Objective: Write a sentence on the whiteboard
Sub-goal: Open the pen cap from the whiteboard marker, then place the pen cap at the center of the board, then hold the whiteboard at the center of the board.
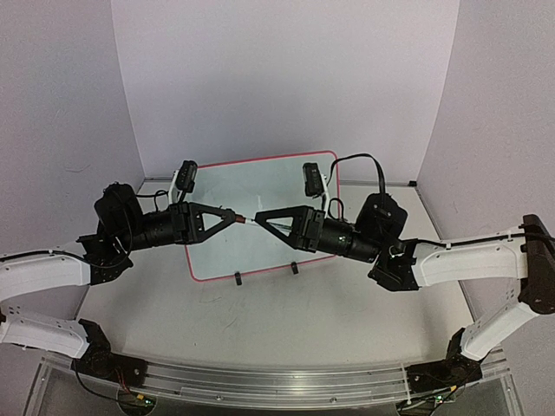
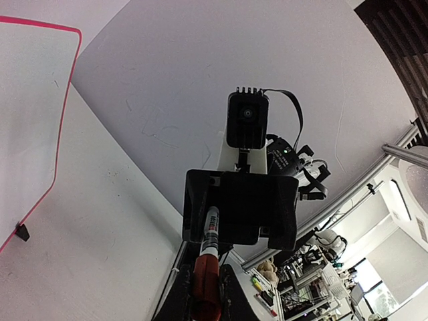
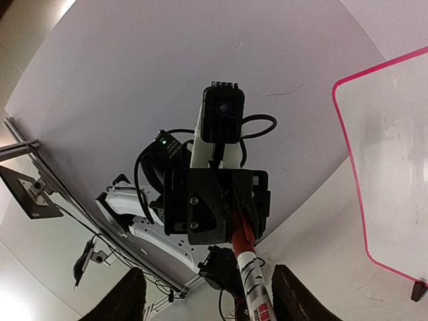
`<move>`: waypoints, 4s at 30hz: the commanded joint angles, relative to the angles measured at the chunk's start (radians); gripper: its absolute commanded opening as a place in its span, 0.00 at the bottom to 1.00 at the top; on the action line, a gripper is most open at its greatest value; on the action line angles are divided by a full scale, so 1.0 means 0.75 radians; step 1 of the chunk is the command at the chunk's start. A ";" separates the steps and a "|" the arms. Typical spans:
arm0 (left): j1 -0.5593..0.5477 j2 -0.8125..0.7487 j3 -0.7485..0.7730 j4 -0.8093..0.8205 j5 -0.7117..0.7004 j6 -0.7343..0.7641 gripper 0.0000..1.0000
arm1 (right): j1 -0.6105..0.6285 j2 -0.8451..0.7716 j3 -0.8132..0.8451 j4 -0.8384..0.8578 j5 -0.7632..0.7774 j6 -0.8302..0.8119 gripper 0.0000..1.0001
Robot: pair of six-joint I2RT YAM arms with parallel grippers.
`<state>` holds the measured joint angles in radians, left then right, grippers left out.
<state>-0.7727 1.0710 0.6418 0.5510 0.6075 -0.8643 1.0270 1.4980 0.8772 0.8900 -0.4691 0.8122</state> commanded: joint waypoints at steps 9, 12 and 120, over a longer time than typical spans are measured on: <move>-0.003 0.014 0.076 -0.017 0.012 0.021 0.00 | 0.008 0.020 0.058 -0.027 -0.012 -0.015 0.55; -0.003 0.020 0.074 -0.018 0.014 0.020 0.00 | 0.008 0.017 0.059 -0.033 -0.011 -0.016 0.50; 0.581 0.039 0.628 -1.761 -0.345 1.012 0.99 | -0.022 -0.227 0.107 -0.882 0.235 -0.483 0.00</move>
<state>-0.4308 1.0609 1.0365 -0.8340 0.1937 -0.2477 0.9857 1.2742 0.8831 0.2016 -0.3073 0.4876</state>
